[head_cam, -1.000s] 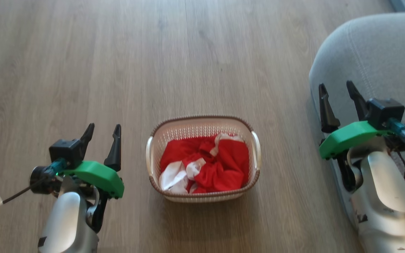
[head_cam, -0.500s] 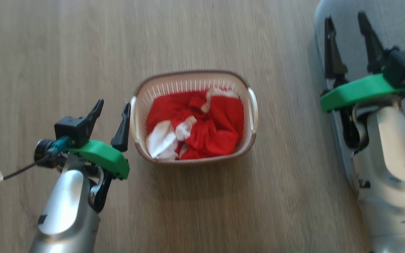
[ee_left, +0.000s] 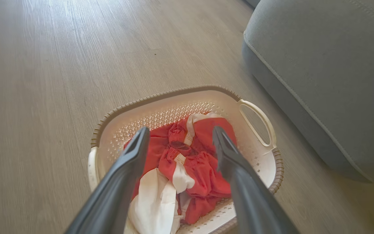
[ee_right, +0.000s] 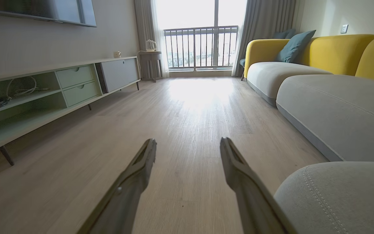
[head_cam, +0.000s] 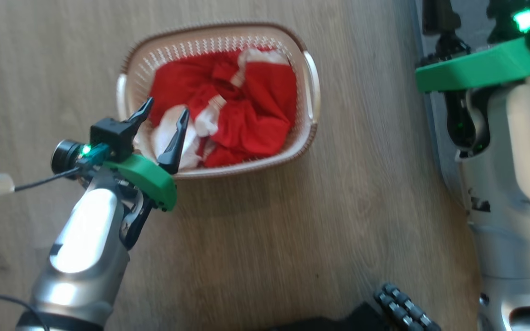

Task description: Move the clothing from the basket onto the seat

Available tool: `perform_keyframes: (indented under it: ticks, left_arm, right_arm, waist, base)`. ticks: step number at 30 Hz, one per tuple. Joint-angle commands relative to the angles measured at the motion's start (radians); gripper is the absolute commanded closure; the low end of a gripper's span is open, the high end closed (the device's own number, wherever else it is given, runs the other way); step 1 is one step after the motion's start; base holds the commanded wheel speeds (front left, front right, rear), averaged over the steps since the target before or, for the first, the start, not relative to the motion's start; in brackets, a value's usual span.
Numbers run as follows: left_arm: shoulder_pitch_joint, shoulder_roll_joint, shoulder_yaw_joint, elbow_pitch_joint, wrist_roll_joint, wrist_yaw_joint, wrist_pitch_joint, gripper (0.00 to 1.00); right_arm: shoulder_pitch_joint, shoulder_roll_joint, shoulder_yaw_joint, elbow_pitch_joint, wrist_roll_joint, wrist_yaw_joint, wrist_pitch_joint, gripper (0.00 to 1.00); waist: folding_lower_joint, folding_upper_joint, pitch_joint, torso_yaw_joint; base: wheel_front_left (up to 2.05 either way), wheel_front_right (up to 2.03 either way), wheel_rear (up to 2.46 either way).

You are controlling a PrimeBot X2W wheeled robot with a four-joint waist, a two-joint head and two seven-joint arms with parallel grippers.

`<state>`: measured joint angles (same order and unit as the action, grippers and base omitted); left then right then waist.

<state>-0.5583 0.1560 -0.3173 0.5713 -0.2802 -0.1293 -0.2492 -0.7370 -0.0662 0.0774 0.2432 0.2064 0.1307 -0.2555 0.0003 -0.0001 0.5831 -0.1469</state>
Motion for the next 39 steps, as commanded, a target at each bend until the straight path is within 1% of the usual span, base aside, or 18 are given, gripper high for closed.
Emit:
perform_keyframes:
  ticks: [1, 10, 14, 18, 19, 23, 29, 35, 39]
  left_arm:
    - [-0.027, 0.038, -0.003, -0.013, -0.008, -0.001, -0.013, 0.00]
    - [-0.166, 0.099, -0.184, 0.072, -0.032, -0.001, -0.013, 0.00]
    - [-0.232, 0.119, -0.267, 0.157, -0.056, -0.001, -0.013, 0.00]
    - [-0.288, 0.122, -0.363, 0.258, -0.100, -0.001, -0.011, 0.00]
    - [-0.319, 0.124, -0.410, 0.306, -0.118, -0.001, -0.002, 0.00]
    - [-0.384, 0.132, -0.495, 0.379, -0.126, -0.001, 0.019, 0.00]
    - [-0.467, 0.138, -0.568, 0.483, -0.106, -0.001, 0.065, 0.00]
    - [-0.514, 0.131, -0.603, 0.554, -0.087, -0.001, 0.116, 0.00]
    - [-0.537, 0.131, -0.633, 0.603, -0.062, 0.009, 0.161, 0.00]
  right_arm:
    - [-0.025, 0.016, 0.026, -0.048, 0.009, 0.000, -0.006, 0.00]
    - [-0.064, 0.016, 0.077, -0.101, 0.052, 0.000, -0.006, 0.00]
    - [-0.072, 0.016, 0.102, -0.113, 0.071, 0.000, -0.006, 0.00]
    - [-0.071, 0.016, 0.111, -0.127, 0.094, 0.000, -0.006, 0.00]
    - [-0.068, 0.016, 0.118, -0.130, 0.102, 0.000, -0.006, 0.00]
    - [-0.064, 0.016, 0.123, -0.133, 0.124, 0.000, -0.006, 0.00]
    - [-0.053, 0.016, 0.134, -0.143, 0.170, 0.000, -0.006, 0.00]
    - [-0.045, 0.016, 0.141, -0.152, 0.206, 0.000, -0.006, 0.00]
    - [-0.035, 0.016, 0.143, -0.161, 0.234, 0.000, -0.006, 0.00]
  waist:
    - [-0.0003, 0.0001, 0.065, -0.043]
    - [-0.0003, 0.0001, 0.194, -0.100]
    - [-0.0003, 0.0001, 0.239, -0.133]
    - [-0.0003, 0.0001, 0.270, -0.160]
    - [-0.0003, 0.0001, 0.283, -0.171]
    - [-0.0003, 0.0001, 0.305, -0.193]
    - [-0.0003, 0.0001, 0.332, -0.234]
    - [-0.0003, 0.0001, 0.354, -0.271]
    - [-0.0003, 0.0001, 0.371, -0.294]
  base:
    - [0.00, 0.00, 0.00]
    - [0.00, 0.00, 0.00]
    - [0.00, 0.00, 0.00]
    - [0.00, 0.00, 0.00]
    - [0.00, 0.00, 0.00]
    - [0.00, 0.00, 0.00]
    - [0.00, 0.00, 0.00]
    - [0.00, 0.00, 0.00]
    - [0.00, 0.00, 0.00]
